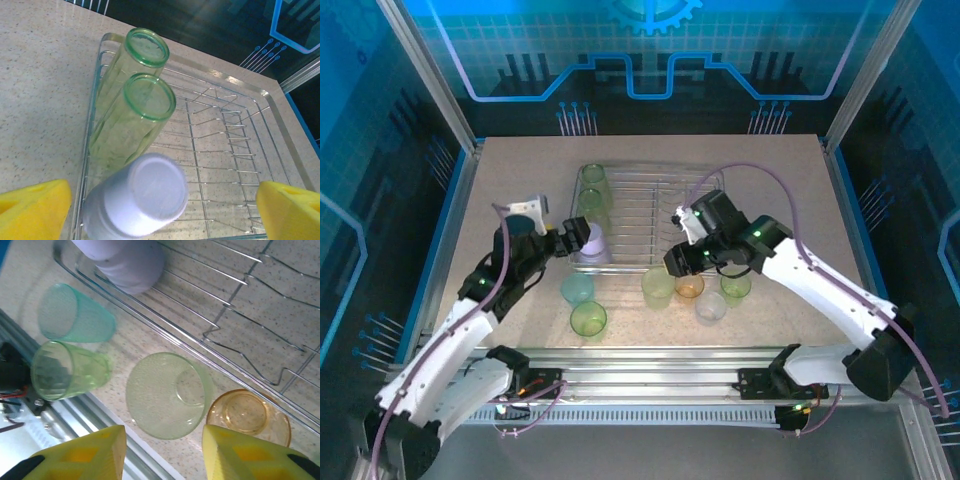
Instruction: Load the cups into the dish rack
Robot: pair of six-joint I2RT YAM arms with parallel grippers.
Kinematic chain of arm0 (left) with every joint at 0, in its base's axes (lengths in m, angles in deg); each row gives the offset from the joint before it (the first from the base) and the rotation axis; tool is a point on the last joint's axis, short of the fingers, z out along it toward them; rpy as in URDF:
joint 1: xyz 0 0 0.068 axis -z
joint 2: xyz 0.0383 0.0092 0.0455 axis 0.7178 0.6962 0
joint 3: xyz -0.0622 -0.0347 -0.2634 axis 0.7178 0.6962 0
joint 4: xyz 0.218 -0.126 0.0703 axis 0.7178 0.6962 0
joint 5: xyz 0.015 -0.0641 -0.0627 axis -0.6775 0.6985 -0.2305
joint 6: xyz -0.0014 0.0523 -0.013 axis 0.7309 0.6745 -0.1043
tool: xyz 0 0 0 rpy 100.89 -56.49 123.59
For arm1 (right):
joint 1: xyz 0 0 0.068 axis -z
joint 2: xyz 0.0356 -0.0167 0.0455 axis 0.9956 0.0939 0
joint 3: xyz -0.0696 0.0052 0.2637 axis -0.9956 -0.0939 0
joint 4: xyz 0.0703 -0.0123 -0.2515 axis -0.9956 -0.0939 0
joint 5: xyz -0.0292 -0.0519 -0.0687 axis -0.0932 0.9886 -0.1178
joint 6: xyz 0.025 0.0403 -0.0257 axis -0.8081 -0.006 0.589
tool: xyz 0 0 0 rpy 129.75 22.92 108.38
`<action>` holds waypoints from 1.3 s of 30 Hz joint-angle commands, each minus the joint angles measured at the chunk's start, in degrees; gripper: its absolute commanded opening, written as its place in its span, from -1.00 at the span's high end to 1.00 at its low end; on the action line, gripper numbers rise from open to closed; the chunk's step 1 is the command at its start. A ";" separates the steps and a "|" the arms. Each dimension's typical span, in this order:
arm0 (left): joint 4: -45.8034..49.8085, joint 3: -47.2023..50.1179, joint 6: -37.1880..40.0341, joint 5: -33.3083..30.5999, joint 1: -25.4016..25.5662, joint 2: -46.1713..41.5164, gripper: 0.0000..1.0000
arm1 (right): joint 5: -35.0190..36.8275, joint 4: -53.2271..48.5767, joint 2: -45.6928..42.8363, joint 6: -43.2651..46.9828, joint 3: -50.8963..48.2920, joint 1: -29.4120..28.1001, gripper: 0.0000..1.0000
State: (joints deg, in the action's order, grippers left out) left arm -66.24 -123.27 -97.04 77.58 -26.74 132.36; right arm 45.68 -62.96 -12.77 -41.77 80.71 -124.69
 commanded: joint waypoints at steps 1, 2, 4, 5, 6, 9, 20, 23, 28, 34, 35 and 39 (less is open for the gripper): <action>0.90 3.48 -0.44 -1.60 -0.06 -5.23 -0.95 | 6.03 -3.99 3.01 1.71 2.67 -1.93 0.11; 1.15 4.62 -0.62 -1.81 -0.06 -6.99 -0.97 | 6.60 -4.60 4.28 1.98 3.04 -2.28 0.11; 1.52 6.31 -0.78 -2.05 -0.07 -9.85 -0.99 | 7.77 -5.51 6.46 2.31 3.51 -2.80 0.11; 1.85 7.07 -0.73 -2.15 -0.07 -11.14 -0.98 | 8.27 -5.66 7.42 2.29 3.62 -3.09 0.11; 2.18 7.53 -0.67 -2.18 -0.10 -12.43 -0.99 | 8.69 -5.63 8.27 2.27 3.63 -3.19 0.11; 2.86 8.19 -0.26 -1.83 -0.15 -14.42 -0.99 | 9.42 -5.14 10.54 1.67 3.88 -3.47 0.11; 4.18 8.12 -0.12 -1.73 -0.15 -14.17 -0.99 | 12.47 -6.84 18.01 2.61 6.78 -6.20 0.16; 4.01 8.56 -0.48 -1.74 -0.15 -14.18 -0.99 | 13.12 -7.41 18.99 3.05 7.29 -6.91 0.21; 4.01 9.07 -0.83 -1.33 -0.15 -14.16 -0.99 | 13.88 -7.85 19.73 3.10 7.54 -7.70 0.33; 4.19 9.45 -1.28 -1.56 -0.15 -14.09 -0.99 | 14.16 -8.43 19.96 3.13 7.99 -8.09 0.59; 4.19 9.51 -1.37 -1.59 -0.15 -14.07 -0.99 | 14.31 -8.69 19.95 3.09 8.22 -8.18 0.66; 4.52 9.12 -1.56 -1.40 -0.15 -14.06 -0.99 | 14.56 -10.93 19.74 3.31 10.09 -8.32 1.00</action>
State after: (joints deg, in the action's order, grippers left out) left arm -62.37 -114.50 -97.46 76.58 -26.74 118.31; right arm 59.43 -70.76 6.55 -38.43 88.01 -132.05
